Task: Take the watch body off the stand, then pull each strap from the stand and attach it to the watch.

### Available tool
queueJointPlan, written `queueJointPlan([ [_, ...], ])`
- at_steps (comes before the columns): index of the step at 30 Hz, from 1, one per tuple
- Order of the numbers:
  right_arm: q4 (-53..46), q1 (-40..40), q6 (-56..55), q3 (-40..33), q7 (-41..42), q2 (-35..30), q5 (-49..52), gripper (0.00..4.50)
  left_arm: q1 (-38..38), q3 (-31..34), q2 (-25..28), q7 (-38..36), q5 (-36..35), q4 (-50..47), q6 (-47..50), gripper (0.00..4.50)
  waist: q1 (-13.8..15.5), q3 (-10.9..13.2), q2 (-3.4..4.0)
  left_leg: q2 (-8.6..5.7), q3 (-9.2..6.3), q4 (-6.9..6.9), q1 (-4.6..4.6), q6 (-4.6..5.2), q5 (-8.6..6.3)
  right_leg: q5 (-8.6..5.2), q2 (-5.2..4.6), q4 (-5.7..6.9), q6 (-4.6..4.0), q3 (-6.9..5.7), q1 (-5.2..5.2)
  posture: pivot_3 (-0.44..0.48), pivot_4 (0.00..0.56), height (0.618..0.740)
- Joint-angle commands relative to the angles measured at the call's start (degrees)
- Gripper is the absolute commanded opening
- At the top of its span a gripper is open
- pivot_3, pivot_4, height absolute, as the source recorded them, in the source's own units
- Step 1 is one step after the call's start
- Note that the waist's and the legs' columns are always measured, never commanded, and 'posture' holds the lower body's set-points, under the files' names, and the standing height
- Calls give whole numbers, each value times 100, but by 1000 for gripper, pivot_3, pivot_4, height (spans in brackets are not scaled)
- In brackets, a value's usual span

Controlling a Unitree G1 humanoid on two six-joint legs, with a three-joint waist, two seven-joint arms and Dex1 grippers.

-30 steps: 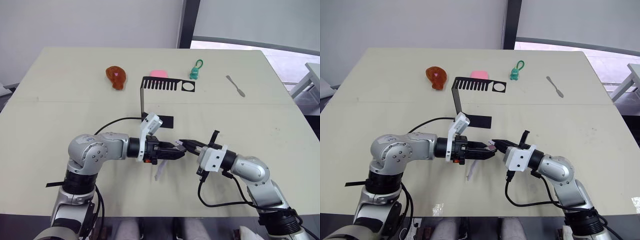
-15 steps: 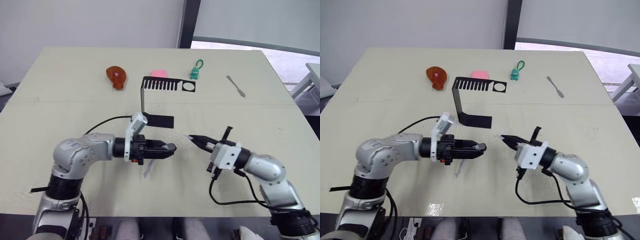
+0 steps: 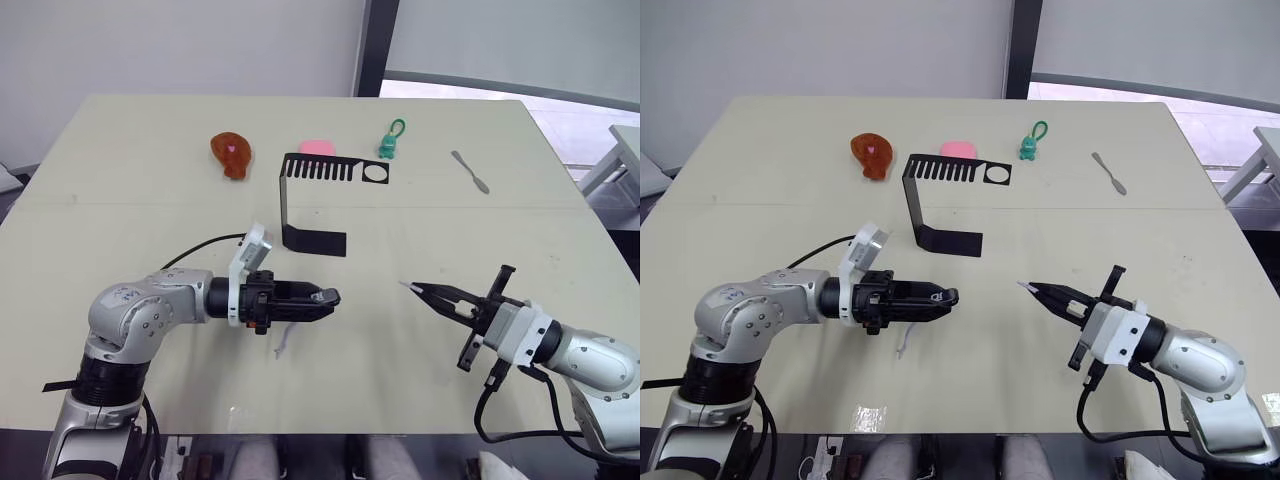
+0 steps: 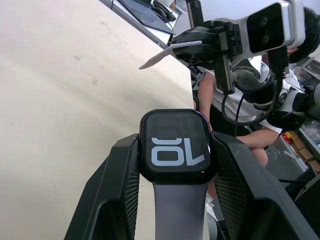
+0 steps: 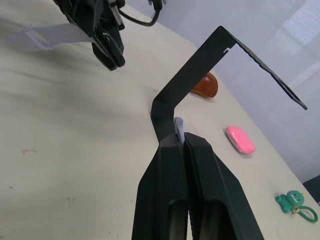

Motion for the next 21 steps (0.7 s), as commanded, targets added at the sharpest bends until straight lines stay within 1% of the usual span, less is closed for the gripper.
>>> queueJointPlan([
  [1,-264,36,-35,31,60,1,126,0,-110,3,-46,247,-25,9,136,1607,3,0,0,0,0,0,0,0,0,0,0,0,0,0,0,0,150,740],
  [4,-260,22,-60,130,64,-5,12,0,-211,25,-172,496,-76,55,325,1607,5,0,-1,-1,-1,0,-1,0,0,0,-1,0,0,0,0,0,150,740],
  [11,-341,-125,20,459,-83,40,-431,0,-514,259,-663,1086,-444,56,910,1607,2,1,-2,-1,-1,2,-2,1,0,0,-1,1,0,-1,0,0,150,740],
  [17,-358,-298,117,695,-182,167,-683,0,-531,290,-732,1217,-556,25,1065,1607,-4,1,-2,2,-1,2,0,-3,2,0,3,3,0,0,-2,0,150,740],
  [21,-338,-331,89,712,-169,214,-728,0,-514,287,-739,1262,-598,1,1101,1607,6,1,-2,-2,-1,3,-1,-3,2,0,0,2,0,0,-1,0,150,740],
])
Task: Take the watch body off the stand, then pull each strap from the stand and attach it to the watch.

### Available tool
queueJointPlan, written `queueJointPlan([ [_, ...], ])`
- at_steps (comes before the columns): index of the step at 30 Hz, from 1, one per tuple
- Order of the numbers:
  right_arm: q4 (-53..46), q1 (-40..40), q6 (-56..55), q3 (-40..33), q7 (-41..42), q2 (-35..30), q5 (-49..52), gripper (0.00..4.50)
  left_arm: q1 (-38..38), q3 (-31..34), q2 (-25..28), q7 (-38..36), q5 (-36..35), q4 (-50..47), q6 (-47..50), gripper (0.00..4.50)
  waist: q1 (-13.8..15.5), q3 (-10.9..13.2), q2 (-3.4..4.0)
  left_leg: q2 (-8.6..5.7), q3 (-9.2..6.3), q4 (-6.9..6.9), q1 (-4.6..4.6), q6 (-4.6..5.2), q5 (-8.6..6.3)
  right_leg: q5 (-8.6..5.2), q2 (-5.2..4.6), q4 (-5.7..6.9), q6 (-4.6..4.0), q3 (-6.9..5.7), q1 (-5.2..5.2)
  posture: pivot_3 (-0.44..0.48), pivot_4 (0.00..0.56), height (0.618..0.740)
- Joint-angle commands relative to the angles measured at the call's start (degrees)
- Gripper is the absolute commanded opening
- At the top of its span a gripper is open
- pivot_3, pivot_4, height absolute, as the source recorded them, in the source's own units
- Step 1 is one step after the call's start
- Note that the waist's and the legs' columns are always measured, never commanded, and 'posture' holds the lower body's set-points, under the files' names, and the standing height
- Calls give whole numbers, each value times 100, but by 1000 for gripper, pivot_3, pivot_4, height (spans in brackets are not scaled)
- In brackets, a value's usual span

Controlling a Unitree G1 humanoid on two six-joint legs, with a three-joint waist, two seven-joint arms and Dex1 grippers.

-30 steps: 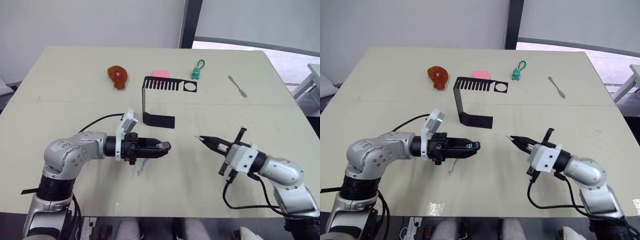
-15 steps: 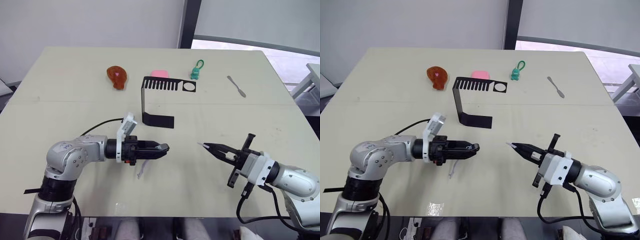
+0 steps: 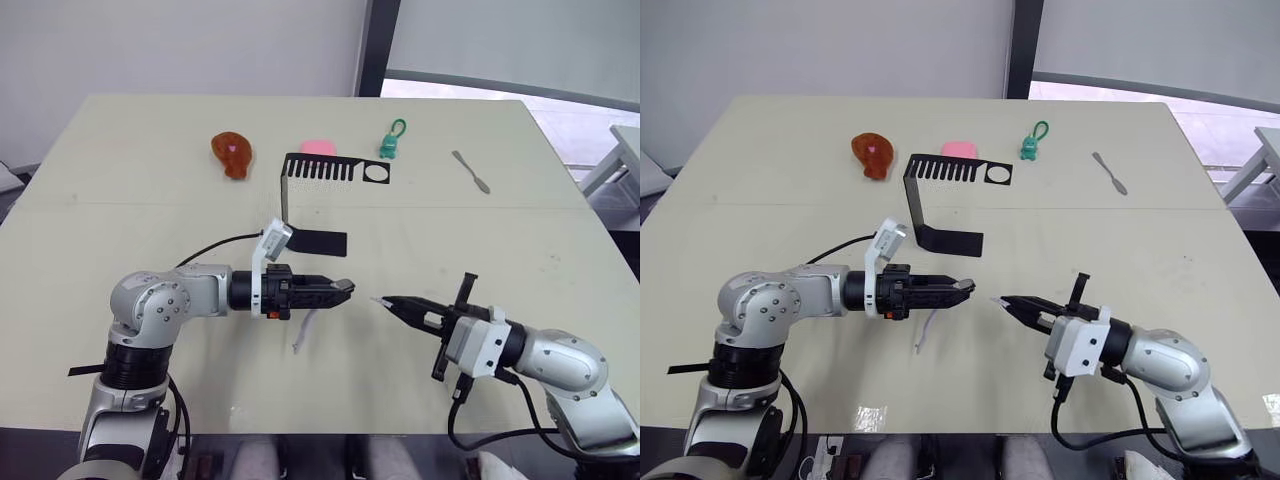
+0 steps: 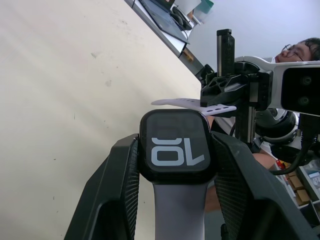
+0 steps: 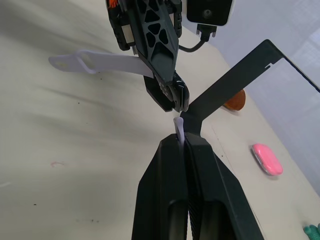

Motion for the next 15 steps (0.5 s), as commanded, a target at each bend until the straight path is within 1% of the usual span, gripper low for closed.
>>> queueJointPlan([
  [1,-203,-36,-65,-3,-109,67,22,0,-25,89,-18,32,-181,-218,8,1607,2,0,0,0,0,0,0,0,0,0,0,0,0,0,0,0,150,740],
  [15,-154,-150,-113,13,-58,116,16,0,-41,-20,-61,222,-150,-256,55,1607,0,0,0,1,0,0,0,0,0,0,1,0,0,0,0,0,150,740],
])
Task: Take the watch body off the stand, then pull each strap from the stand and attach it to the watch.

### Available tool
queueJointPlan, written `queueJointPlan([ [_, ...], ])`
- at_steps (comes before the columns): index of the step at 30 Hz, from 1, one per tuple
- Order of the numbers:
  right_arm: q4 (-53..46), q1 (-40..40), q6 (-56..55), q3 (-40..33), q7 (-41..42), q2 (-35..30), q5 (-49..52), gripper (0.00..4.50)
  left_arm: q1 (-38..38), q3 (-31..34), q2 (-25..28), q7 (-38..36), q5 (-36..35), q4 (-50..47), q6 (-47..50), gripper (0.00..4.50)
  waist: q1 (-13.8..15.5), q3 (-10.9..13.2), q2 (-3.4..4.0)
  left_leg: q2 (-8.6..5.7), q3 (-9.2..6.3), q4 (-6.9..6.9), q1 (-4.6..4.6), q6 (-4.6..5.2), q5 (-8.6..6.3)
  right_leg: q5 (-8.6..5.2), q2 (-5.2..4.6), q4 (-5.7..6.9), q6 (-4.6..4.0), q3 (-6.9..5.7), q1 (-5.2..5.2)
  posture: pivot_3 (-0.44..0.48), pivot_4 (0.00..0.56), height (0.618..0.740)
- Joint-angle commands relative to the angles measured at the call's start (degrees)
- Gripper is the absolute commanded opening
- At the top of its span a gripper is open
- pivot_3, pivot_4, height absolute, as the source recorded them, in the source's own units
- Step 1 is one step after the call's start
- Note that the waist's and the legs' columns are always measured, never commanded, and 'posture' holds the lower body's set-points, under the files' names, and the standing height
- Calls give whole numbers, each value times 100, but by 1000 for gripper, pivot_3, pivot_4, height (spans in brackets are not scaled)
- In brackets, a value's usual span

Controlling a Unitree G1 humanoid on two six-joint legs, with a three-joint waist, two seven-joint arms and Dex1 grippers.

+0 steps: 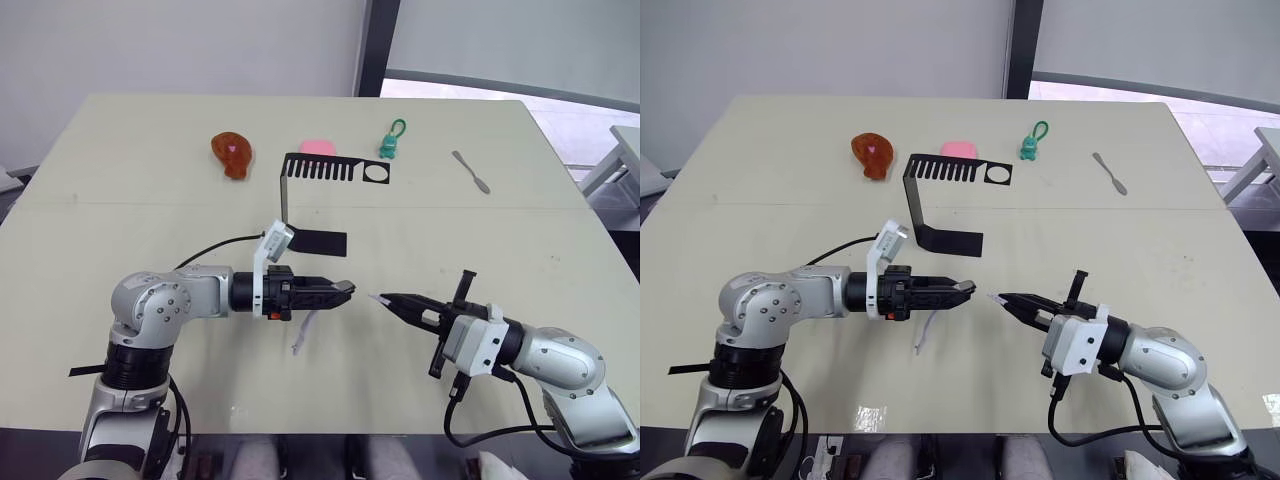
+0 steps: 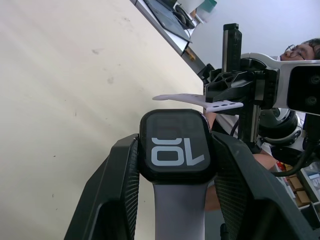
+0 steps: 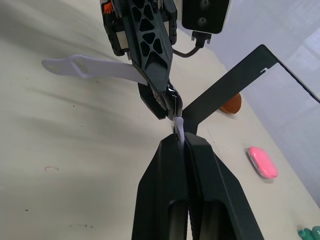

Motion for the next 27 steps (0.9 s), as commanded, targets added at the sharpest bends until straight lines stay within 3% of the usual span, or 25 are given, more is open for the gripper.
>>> queueJointPlan([
  [1,-148,-98,-83,22,-60,28,37,0,-49,-17,-27,58,-95,-250,8,1607,-2,0,0,0,0,0,0,0,0,0,0,0,0,0,0,0,150,740],
  [27,69,-322,-111,185,-78,81,-96,0,-86,-33,-102,131,-159,-308,104,1607,-3,0,0,0,0,0,0,0,0,0,0,0,0,0,0,0,150,740],
])
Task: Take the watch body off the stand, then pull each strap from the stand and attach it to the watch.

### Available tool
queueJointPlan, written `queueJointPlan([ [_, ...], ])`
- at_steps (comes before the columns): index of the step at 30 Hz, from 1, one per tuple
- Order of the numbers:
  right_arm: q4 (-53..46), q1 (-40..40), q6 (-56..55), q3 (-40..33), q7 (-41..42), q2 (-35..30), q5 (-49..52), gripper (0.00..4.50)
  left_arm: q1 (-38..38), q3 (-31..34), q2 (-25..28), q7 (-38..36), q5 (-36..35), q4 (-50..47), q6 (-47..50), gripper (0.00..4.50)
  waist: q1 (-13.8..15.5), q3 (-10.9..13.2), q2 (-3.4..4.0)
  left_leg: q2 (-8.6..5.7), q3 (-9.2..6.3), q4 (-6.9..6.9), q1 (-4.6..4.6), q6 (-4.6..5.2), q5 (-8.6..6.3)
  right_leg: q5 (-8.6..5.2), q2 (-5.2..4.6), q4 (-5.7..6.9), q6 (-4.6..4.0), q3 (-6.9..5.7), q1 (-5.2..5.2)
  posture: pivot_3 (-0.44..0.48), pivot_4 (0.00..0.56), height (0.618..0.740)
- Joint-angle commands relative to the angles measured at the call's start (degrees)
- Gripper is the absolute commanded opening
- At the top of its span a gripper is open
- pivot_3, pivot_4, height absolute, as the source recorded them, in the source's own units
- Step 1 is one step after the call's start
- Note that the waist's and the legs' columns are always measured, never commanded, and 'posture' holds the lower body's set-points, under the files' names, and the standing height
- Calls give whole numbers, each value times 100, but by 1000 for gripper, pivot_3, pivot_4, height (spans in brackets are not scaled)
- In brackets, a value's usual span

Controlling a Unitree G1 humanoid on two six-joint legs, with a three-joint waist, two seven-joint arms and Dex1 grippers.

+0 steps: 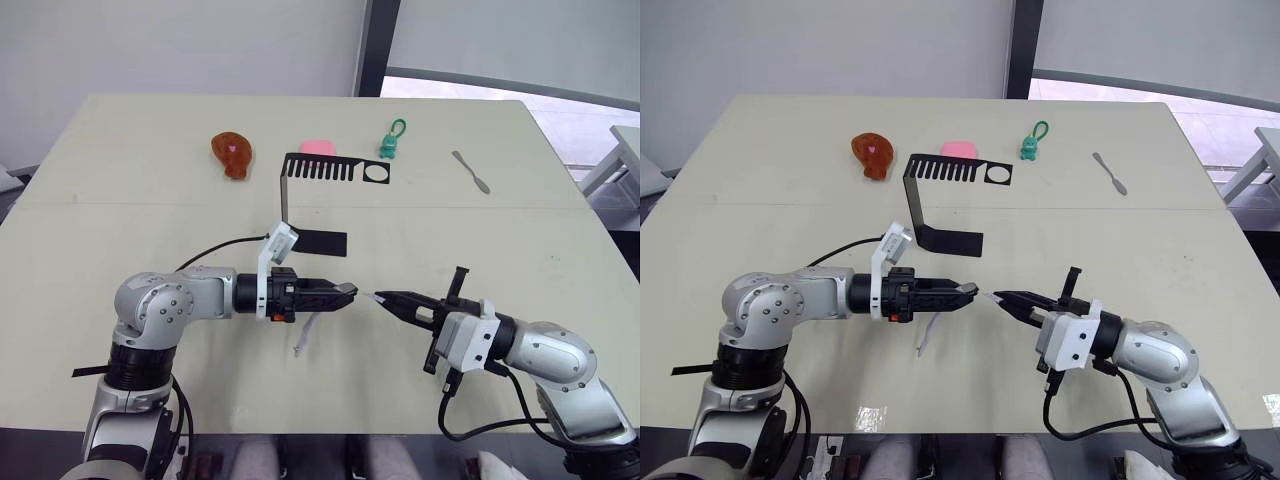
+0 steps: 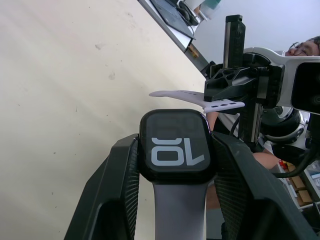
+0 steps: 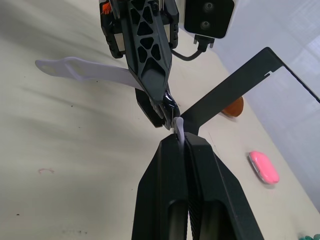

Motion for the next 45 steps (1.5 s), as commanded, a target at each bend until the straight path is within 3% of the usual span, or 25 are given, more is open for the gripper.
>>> queueJointPlan([
  [1,-58,-59,-111,11,-77,53,35,0,-85,-2,-37,0,-155,-242,19,1607,0,0,0,0,0,0,0,0,0,0,0,0,0,0,0,0,150,740],
  [45,92,-33,-302,88,-52,52,14,0,-74,-24,-64,68,-146,-252,82,1607,0,0,0,0,0,0,0,0,0,0,0,0,0,0,0,0,150,740],
])
